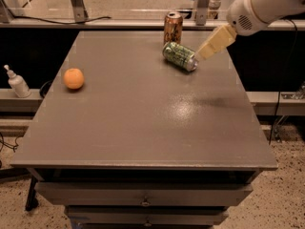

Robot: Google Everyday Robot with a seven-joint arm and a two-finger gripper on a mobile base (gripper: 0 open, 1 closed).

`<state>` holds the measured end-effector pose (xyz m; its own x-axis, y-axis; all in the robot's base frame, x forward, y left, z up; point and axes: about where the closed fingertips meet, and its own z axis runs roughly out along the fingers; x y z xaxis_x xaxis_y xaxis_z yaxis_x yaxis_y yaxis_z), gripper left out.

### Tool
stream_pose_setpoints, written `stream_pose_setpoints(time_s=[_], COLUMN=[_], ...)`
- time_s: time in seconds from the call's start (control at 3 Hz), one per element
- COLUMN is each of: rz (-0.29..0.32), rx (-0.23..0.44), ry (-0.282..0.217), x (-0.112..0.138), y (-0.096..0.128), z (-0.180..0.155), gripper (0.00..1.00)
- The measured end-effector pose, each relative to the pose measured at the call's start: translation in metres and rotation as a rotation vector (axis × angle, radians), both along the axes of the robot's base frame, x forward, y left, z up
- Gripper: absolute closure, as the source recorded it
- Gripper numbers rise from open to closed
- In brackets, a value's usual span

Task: Move green can near orange can

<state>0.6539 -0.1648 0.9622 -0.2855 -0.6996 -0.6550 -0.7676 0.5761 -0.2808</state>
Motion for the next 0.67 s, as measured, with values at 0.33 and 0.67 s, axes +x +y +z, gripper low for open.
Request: stream_pose_setpoints(time_s=[0.33, 0.67], rz=[0.041, 0.058], rx=[0.032, 0.034], ry=[0.033, 0.051], x=[-0.0323, -0.0378], y=[-0.0269, -0.0245], z=[0.0127, 0.011], gripper=[0.0, 0.0])
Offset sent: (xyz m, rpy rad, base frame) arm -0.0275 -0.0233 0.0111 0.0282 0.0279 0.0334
